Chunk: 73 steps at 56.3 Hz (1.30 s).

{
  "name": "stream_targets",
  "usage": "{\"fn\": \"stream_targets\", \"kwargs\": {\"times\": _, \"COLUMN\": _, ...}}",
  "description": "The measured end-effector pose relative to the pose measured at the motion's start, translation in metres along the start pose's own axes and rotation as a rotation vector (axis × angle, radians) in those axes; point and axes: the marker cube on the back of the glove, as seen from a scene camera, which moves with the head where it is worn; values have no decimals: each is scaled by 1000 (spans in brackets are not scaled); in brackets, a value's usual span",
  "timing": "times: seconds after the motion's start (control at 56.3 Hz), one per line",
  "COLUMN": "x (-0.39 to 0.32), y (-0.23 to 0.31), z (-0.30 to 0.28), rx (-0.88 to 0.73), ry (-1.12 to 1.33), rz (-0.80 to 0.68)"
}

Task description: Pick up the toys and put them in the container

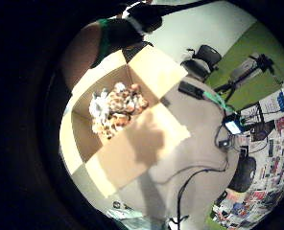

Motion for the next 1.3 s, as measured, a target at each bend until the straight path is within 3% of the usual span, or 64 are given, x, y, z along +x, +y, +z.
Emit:
{"fn": "stream_targets", "kwargs": {"times": 0.266, "x": 22, "y": 80, "z": -41, "rx": -33, "ry": 156, "rz": -147}}
{"fn": "stream_targets", "kwargs": {"times": 0.408, "x": 89, "y": 125, "z": -43, "rx": -18, "ry": 416, "rz": -237}}
{"fn": "stream_targets", "kwargs": {"times": 0.604, "x": 147, "y": 281, "z": 31, "rx": -147, "ry": 563, "rz": -315}}
{"fn": "stream_targets", "kwargs": {"times": 0.746, "x": 194, "y": 358, "z": 103, "rx": -152, "ry": 458, "rz": -294}}
{"fn": "stream_targets", "kwargs": {"times": 0.888, "x": 217, "y": 381, "z": 149, "rx": -58, "ry": 257, "rz": -214}}
{"fn": "stream_targets", "kwargs": {"times": 1.083, "x": 217, "y": 379, "z": 143, "rx": 140, "ry": 193, "rz": -181}}
{"fn": "stream_targets", "kwargs": {"times": 1.296, "x": 219, "y": 386, "z": 144, "rx": 158, "ry": 210, "rz": -189}}
